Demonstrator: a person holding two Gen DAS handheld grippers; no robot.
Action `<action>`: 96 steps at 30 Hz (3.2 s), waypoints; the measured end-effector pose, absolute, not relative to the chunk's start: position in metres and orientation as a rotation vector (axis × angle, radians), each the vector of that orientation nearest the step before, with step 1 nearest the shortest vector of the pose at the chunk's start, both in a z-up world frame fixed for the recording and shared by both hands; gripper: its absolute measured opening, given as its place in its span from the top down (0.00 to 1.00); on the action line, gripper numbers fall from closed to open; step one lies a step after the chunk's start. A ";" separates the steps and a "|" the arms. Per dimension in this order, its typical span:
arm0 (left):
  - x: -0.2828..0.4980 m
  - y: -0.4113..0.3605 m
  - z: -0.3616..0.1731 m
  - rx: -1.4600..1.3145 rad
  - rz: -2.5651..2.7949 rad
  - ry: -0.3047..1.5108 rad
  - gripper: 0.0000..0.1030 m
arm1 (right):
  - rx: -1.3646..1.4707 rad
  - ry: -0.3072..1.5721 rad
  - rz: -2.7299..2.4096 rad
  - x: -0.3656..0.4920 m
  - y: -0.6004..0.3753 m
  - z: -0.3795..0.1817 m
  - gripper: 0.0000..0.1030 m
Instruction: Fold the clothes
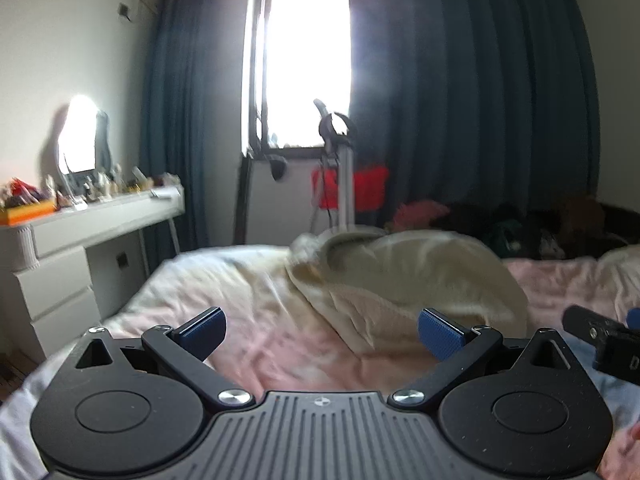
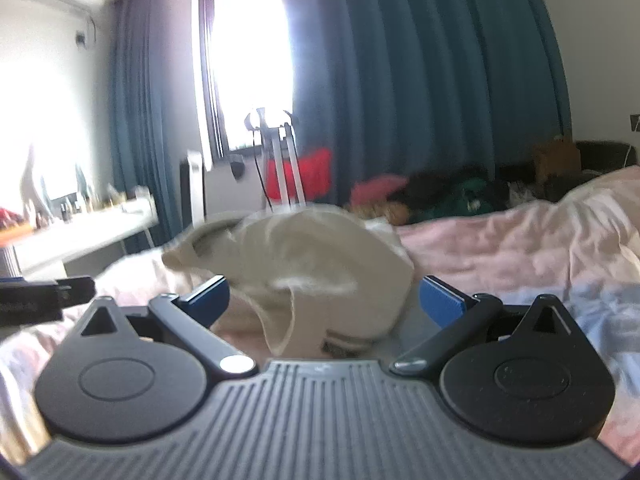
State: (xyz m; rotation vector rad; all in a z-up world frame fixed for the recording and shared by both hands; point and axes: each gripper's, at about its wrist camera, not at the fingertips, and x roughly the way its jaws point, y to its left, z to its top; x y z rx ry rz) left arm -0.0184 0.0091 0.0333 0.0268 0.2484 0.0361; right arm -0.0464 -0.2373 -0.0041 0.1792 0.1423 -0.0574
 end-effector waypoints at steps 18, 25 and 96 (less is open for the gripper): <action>-0.014 0.105 0.068 -0.171 0.032 0.205 0.00 | 0.425 0.462 -0.048 0.078 -0.224 -0.068 0.32; 0.007 0.120 0.055 -0.223 0.022 0.207 0.00 | 0.424 0.423 -0.264 0.128 -0.216 -0.078 0.35; 0.051 0.101 -0.008 -0.260 0.092 0.447 0.55 | 0.116 0.571 0.033 -0.052 -0.247 -0.014 0.83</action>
